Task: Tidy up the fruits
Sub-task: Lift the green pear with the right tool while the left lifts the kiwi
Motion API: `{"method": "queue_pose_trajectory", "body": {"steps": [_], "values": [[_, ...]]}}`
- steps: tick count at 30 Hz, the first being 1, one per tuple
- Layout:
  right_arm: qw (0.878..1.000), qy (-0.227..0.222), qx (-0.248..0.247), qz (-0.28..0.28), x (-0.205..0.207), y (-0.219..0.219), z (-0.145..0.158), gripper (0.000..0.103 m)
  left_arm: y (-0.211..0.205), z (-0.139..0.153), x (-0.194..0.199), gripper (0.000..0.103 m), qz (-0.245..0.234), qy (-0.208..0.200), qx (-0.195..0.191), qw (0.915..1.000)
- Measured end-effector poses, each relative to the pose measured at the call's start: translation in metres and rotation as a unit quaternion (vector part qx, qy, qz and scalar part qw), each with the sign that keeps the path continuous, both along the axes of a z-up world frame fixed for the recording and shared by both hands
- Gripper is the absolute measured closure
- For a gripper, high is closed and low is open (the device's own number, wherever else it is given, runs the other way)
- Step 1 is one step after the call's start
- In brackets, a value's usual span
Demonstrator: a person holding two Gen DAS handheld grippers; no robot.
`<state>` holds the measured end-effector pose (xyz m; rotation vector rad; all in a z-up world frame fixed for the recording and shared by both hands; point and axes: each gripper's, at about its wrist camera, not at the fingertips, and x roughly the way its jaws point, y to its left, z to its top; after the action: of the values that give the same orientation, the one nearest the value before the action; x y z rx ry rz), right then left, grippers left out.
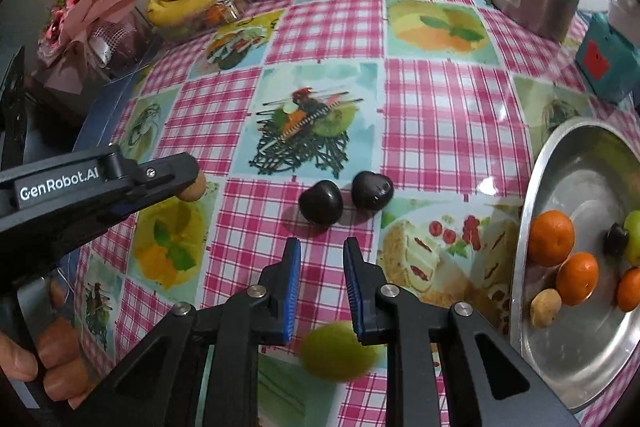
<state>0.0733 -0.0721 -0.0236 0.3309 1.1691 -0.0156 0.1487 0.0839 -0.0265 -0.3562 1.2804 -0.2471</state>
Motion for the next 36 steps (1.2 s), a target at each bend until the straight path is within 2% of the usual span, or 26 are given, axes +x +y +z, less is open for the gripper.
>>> {"method": "queue_pose_trajectory", "body": {"steps": [2, 4, 6, 10, 17, 22, 28, 33, 36], "values": [[1.000, 0.010, 0.020, -0.006, -0.003, -0.005, -0.003, 0.080, 0.000, 0.000, -0.001, 0.078, -0.001, 0.000, 0.001, 1.0000], [1.000, 0.008, 0.019, -0.009, -0.008, -0.008, 0.000, 0.074, 0.000, 0.001, -0.002, 0.078, -0.002, 0.001, 0.002, 1.0000], [1.000, 0.006, 0.006, -0.010, -0.012, -0.013, 0.005, 0.062, -0.002, 0.002, -0.006, 0.078, -0.005, 0.004, 0.002, 1.0000], [1.000, 0.009, -0.014, -0.023, -0.025, -0.028, 0.013, 0.062, -0.005, 0.003, -0.015, 0.078, -0.013, 0.010, -0.001, 0.9999], [0.999, -0.001, -0.004, -0.052, -0.050, -0.048, 0.026, 0.062, -0.018, 0.010, -0.035, 0.078, -0.034, 0.012, -0.007, 0.9993], [0.998, -0.003, -0.019, -0.067, -0.070, -0.053, 0.030, 0.062, -0.024, 0.009, -0.052, 0.078, -0.043, 0.017, -0.010, 0.9989], [0.998, 0.012, -0.018, -0.061, -0.086, -0.048, 0.023, 0.062, -0.024, 0.005, -0.066, 0.078, -0.043, 0.028, -0.012, 0.9986], [0.998, 0.030, -0.012, -0.049, -0.079, -0.041, 0.006, 0.062, -0.023, -0.002, -0.068, 0.078, -0.040, 0.039, -0.009, 0.9984], [0.998, 0.028, 0.031, -0.049, -0.072, -0.040, -0.003, 0.061, -0.023, -0.006, -0.066, 0.078, -0.041, 0.045, -0.008, 0.9981]]}}
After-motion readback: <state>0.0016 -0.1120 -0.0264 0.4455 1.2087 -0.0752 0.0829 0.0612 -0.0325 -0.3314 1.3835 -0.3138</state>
